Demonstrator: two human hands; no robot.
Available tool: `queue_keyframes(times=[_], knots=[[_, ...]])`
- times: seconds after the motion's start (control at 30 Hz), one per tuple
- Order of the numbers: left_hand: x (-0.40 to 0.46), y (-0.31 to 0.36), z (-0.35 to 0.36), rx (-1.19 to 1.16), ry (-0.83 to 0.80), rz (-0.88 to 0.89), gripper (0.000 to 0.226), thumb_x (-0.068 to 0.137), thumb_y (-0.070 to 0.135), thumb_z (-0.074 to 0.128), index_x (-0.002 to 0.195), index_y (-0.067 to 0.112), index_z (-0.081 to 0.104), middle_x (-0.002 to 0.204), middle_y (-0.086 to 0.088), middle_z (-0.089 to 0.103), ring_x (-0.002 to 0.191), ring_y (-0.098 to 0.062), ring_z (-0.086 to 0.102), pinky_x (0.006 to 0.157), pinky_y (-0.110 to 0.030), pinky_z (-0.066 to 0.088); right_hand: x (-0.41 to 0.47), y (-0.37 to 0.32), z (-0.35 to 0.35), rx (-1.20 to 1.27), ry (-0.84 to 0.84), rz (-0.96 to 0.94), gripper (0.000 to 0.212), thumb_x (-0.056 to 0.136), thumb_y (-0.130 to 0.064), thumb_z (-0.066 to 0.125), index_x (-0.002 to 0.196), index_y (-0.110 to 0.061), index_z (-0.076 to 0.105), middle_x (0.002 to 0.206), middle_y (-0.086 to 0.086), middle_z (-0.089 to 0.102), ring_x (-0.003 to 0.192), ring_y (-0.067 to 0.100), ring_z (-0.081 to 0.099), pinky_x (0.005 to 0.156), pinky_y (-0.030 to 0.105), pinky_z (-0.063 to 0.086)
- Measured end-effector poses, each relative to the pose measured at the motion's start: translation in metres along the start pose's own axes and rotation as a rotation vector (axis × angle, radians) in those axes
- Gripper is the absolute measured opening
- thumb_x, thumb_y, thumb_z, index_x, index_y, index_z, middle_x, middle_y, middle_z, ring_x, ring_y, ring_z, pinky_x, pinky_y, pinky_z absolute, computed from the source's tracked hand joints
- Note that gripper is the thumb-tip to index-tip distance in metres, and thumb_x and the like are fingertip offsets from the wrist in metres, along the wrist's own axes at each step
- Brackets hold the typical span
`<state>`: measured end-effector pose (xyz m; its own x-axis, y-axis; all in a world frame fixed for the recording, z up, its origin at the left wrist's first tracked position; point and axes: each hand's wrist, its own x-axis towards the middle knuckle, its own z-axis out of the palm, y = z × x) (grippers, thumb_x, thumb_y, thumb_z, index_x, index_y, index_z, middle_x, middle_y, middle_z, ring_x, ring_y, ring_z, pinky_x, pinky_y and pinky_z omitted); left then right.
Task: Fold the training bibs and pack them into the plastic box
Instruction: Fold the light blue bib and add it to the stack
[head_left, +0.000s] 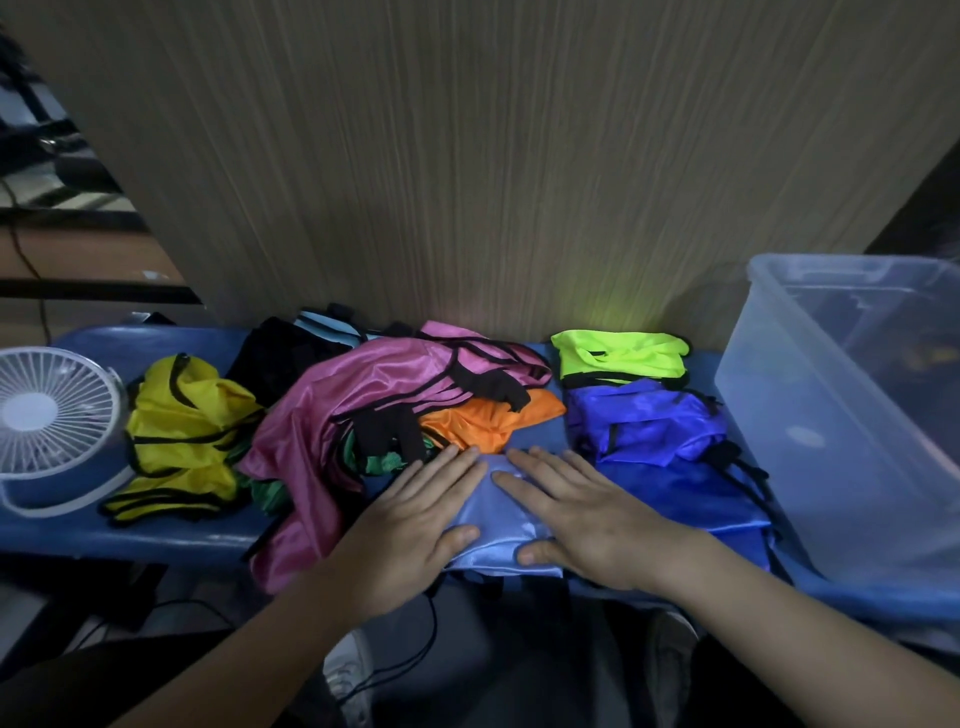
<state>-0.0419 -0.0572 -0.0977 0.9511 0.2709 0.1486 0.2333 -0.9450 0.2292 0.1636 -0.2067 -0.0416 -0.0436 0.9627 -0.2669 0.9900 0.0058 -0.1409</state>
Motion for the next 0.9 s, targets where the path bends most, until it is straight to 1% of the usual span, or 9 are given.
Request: queue_keyframes(times=[0.07, 0.13, 0.2, 0.23, 0.33, 0.53, 0.6, 0.77, 0.9], knots=[[0.0, 0.0, -0.001, -0.016, 0.002, -0.018, 0.065, 0.103, 0.06, 0.018, 0.16, 0.028, 0.016, 0.167, 0.016, 0.006, 0.153, -0.002, -0.002, 0.122, -0.029, 0.004, 0.002, -0.001, -0.002, -0.02, -0.017, -0.001, 0.108, 0.063, -0.078, -0.003, 0.159, -0.028, -0.006, 0.166, -0.002, -0.017, 0.153, 0.016, -0.015, 0.114, 0.027, -0.019], [0.005, 0.001, -0.012, -0.017, 0.088, -0.026, 0.059, 0.102, 0.058, 0.031, 0.154, 0.032, 0.037, 0.162, 0.019, 0.027, 0.15, 0.0, 0.017, 0.115, -0.023, 0.013, 0.004, 0.0, -0.004, -0.025, -0.039, 0.0, 0.111, 0.062, -0.081, -0.002, 0.159, -0.028, -0.005, 0.167, -0.001, -0.015, 0.153, 0.017, -0.013, 0.115, 0.028, -0.016], [0.019, 0.001, -0.028, -0.008, 0.256, -0.001, 0.044, 0.1, 0.051, 0.043, 0.135, 0.032, 0.06, 0.142, 0.021, 0.052, 0.135, -0.003, 0.042, 0.105, -0.022, 0.023, 0.005, 0.002, -0.004, -0.031, -0.048, -0.005, 0.114, 0.065, -0.09, 0.005, 0.16, -0.027, -0.002, 0.168, 0.0, -0.011, 0.154, 0.018, -0.009, 0.117, 0.029, -0.013], [0.031, -0.001, -0.036, 0.001, 0.303, 0.012, 0.038, 0.1, 0.047, 0.045, 0.13, 0.032, 0.064, 0.136, 0.021, 0.057, 0.13, -0.004, 0.046, 0.103, -0.022, 0.026, 0.006, 0.002, -0.004, -0.039, -0.034, -0.008, 0.112, 0.067, -0.09, 0.007, 0.16, -0.027, 0.0, 0.168, 0.001, -0.008, 0.154, 0.019, -0.006, 0.119, 0.031, -0.01], [0.071, -0.011, -0.048, 0.026, 0.235, 0.039, 0.042, 0.1, 0.041, 0.042, 0.137, 0.033, 0.058, 0.145, 0.016, 0.052, 0.141, -0.01, 0.038, 0.114, -0.03, 0.027, 0.01, 0.004, -0.001, -0.043, -0.013, -0.004, 0.106, 0.068, -0.079, 0.006, 0.16, -0.027, 0.003, 0.168, 0.001, -0.004, 0.154, 0.02, -0.003, 0.122, 0.037, -0.006], [0.133, -0.025, -0.036, 0.292, -0.061, 0.123, 0.058, 0.086, 0.047, 0.064, 0.142, 0.038, 0.052, 0.159, 0.0, 0.036, 0.15, -0.029, 0.025, 0.119, -0.051, 0.021, 0.01, 0.005, -0.004, -0.018, 0.005, -0.003, 0.102, 0.07, -0.078, 0.009, 0.159, -0.029, 0.003, 0.168, -0.002, -0.005, 0.154, 0.018, -0.003, 0.12, 0.032, -0.009], [0.141, -0.028, -0.031, 0.344, -0.112, 0.121, 0.058, 0.085, 0.051, 0.058, 0.142, 0.043, 0.05, 0.159, 0.001, 0.036, 0.149, -0.028, 0.026, 0.117, -0.051, 0.02, 0.009, 0.006, -0.004, -0.01, 0.005, -0.004, 0.1, 0.072, -0.078, 0.01, 0.159, -0.03, 0.003, 0.168, -0.003, -0.005, 0.154, 0.017, -0.003, 0.119, 0.031, -0.009], [0.135, -0.054, -0.033, 0.352, -0.127, 0.115, 0.062, 0.078, 0.055, 0.038, 0.135, 0.042, 0.057, 0.146, 0.003, 0.052, 0.134, -0.024, 0.047, 0.106, -0.05, 0.036, 0.012, 0.005, 0.0, -0.013, 0.001, 0.02, 0.097, 0.073, -0.076, 0.007, 0.159, -0.032, -0.005, 0.168, -0.003, -0.01, 0.154, 0.017, -0.008, 0.119, 0.033, -0.012], [0.119, -0.086, -0.041, 0.351, -0.121, 0.021, 0.063, 0.083, 0.059, 0.031, 0.142, 0.043, 0.048, 0.15, 0.005, 0.045, 0.14, -0.022, 0.039, 0.112, -0.051, 0.028, 0.015, 0.003, -0.003, -0.024, -0.026, 0.027, 0.099, 0.07, -0.074, -0.001, 0.159, -0.029, -0.008, 0.167, -0.001, -0.013, 0.154, 0.018, -0.01, 0.116, 0.032, -0.014]])
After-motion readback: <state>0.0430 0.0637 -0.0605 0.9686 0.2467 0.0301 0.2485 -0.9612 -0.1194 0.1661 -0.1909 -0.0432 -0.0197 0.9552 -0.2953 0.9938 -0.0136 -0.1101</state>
